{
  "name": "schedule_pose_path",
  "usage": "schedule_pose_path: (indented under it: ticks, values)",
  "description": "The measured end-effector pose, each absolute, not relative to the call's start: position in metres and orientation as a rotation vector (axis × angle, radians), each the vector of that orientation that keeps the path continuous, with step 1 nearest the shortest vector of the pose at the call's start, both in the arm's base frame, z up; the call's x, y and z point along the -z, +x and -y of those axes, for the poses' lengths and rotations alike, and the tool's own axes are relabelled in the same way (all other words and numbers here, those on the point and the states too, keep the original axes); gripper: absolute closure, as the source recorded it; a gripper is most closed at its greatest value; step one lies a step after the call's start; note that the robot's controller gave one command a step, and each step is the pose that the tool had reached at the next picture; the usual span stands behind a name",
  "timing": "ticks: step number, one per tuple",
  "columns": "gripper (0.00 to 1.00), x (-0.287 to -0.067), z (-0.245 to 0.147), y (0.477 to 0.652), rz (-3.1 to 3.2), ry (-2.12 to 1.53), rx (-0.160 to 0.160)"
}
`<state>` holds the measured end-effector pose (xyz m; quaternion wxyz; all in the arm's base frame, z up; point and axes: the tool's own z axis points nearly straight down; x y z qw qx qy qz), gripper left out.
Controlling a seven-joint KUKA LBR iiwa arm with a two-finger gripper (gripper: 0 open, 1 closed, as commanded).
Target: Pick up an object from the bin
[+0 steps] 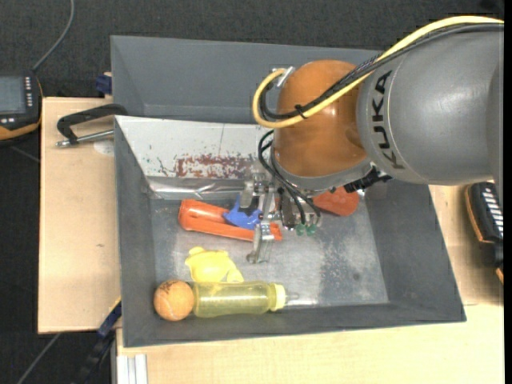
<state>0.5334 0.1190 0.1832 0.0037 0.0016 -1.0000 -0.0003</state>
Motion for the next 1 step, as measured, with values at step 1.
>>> schedule_pose_path:
  ticks: [1]
  values:
    - [0.0,-0.188,-0.1185,0.5352,3.143,0.002,0.003]
